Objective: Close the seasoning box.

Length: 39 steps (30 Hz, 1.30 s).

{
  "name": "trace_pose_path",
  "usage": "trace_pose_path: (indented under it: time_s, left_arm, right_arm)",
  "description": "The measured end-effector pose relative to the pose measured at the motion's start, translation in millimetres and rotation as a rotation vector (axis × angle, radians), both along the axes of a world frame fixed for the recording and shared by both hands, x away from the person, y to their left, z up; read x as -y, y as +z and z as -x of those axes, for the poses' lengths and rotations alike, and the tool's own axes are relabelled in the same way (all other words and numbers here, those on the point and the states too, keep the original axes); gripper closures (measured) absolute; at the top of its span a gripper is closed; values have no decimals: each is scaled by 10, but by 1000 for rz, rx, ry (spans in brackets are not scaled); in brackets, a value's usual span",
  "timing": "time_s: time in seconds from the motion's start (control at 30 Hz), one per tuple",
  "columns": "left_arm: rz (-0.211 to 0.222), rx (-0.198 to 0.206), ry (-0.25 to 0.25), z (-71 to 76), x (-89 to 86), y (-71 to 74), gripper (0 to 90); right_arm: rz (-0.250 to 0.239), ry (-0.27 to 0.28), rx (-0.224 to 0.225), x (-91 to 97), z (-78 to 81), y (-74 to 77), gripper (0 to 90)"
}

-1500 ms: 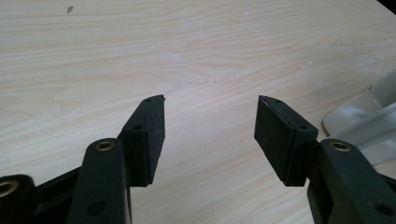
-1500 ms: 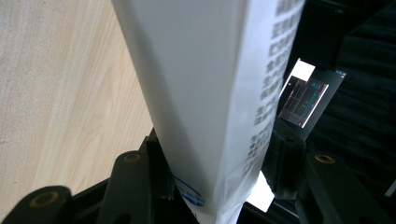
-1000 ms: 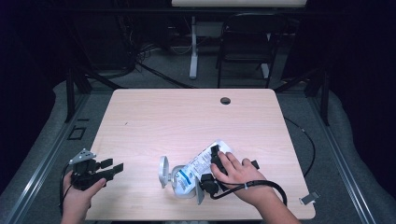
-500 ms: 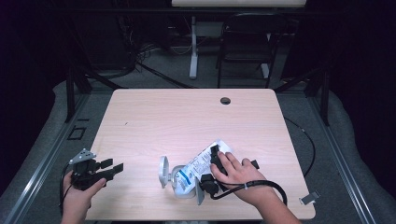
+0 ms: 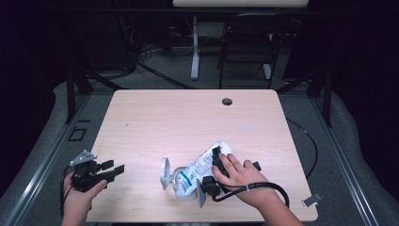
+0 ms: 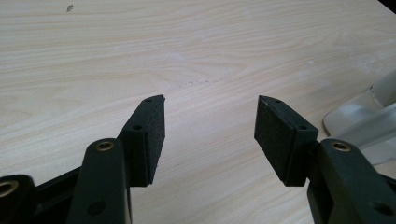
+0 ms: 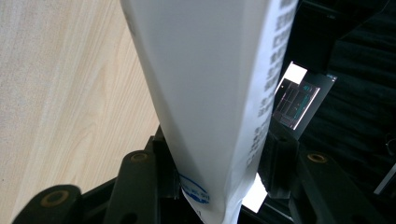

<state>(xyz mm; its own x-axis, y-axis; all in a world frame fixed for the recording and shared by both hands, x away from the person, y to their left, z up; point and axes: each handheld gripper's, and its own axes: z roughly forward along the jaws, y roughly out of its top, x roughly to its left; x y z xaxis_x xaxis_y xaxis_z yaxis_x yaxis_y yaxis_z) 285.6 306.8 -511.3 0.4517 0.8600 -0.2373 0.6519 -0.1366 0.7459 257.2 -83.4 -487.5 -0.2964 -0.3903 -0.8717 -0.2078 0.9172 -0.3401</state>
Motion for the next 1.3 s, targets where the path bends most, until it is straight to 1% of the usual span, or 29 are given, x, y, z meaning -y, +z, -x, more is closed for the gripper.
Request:
trace_pose_path:
  time_s: [0.1,0.13,0.17,0.2,0.27,0.37,0.43,0.53,0.6,0.7,0.73,0.9,0.93,1.0,1.3]
  left_arm:
    - [1,0,2,-1,-1,-2,437]
    - [1,0,2,-1,-1,-4,437]
    - [2,1,3,-2,-1,-5,437]
    - [-2,-4,0,-1,-3,-2,437]
    - [-4,-6,0,-1,-5,0,437]
    - [-1,0,4,0,-4,-2,436]
    - [-3,-5,0,-1,-8,1,436]
    - [-4,-5,0,-1,-6,1,437]
    - [1,1,3,-2,-1,-6,436]
    - [1,1,3,-1,-2,-5,436]
    - [-5,-6,0,-1,-6,1,437]
    - [-3,-5,0,0,-7,3,437]
    - [1,2,3,0,-3,-2,437]
    - [1,1,2,0,-3,-1,437]
    - [-2,-3,1,0,-9,4,437]
  right_arm:
    - [2,2,2,1,1,-1,580]
    - [16,-5,12,-3,10,5,580]
    - [17,-3,13,-4,10,5,582]
    - [33,-10,24,-13,20,16,584]
    - [5,6,8,2,4,-1,587]
    - [17,1,18,-3,15,4,594]
    - [20,-1,20,-4,18,3,597]
    - [25,10,23,-6,16,3,602]
    - [24,5,25,-5,21,2,605]
    - [22,6,25,-5,22,1,610]
    - [24,9,26,-6,22,1,612]
    - [23,9,26,-5,23,2,620]
    - [19,11,24,-4,22,1,622]
    - [22,4,24,-7,26,3,627]
    - [16,9,22,-6,24,0,638]
